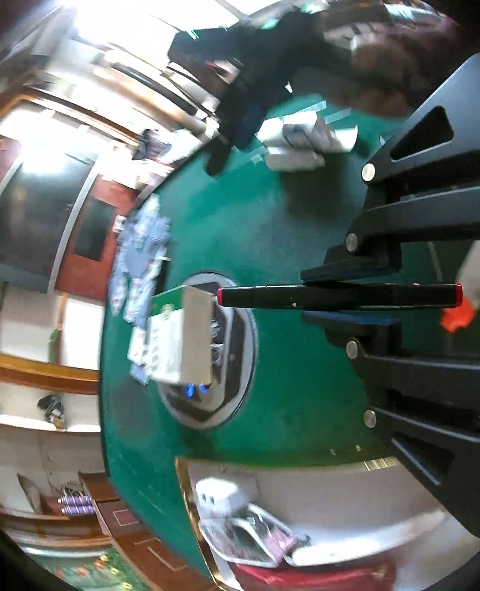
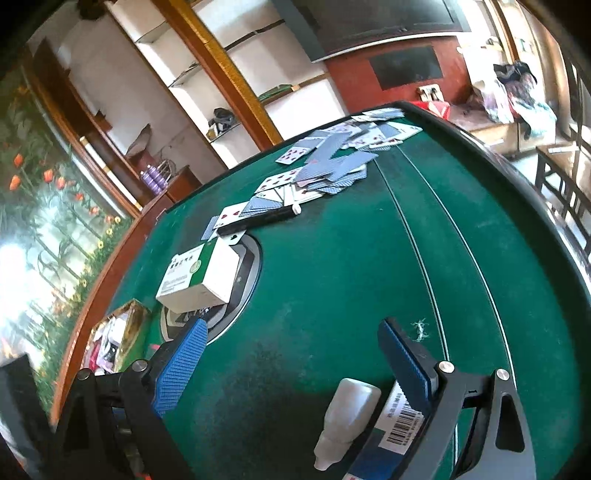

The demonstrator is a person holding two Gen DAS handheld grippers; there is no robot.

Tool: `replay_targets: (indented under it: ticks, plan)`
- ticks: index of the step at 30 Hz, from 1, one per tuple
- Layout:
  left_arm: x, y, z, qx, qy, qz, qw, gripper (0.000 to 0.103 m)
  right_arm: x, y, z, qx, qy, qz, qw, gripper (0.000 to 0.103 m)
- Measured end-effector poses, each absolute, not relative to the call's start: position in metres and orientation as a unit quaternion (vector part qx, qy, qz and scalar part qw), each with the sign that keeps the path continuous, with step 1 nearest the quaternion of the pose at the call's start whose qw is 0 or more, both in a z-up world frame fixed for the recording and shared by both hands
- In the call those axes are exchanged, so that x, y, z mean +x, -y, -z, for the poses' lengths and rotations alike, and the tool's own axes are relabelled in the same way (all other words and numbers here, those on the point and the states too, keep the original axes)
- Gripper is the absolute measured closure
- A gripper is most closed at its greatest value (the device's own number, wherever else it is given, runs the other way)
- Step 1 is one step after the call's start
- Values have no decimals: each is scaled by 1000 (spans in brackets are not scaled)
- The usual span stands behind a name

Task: Organize objects
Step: 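Grasp the white bottle with orange cap with the right tool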

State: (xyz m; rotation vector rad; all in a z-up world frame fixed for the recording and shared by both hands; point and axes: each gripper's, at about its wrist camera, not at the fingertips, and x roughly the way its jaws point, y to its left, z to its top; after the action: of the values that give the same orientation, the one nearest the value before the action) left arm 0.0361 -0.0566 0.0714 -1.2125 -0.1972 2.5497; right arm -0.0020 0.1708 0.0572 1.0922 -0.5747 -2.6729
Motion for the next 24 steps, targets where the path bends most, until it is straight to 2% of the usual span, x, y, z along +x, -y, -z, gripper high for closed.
replay_targets:
  ticks: [4,7,11,14,16,21,22,24]
  plan:
    - [62,90,-92,-389,108,-900,164,89,11,-149,-66,367,144,913,111,7]
    - [75,114,-98,-385,123,-901,156,89,34,-118,-64,400,133,886,195,7]
    - [93,139,-103,-373,130,-907,144,89,74,-49,-47,444,35,853,274,7]
    - [105,159,-105,-364,140,-911,135,89,92,-10,-34,456,-30,838,297,8]
    - [110,172,-102,-362,152,-910,129,89,99,10,-27,449,-82,842,287,16]
    - [120,199,-94,-362,169,-910,112,89,98,29,-17,458,-136,839,259,61]
    - [122,202,-92,-362,171,-910,110,89,98,30,-16,459,-139,839,255,63]
    - [124,211,-89,-362,177,-909,105,89,99,31,-15,461,-154,839,243,75]
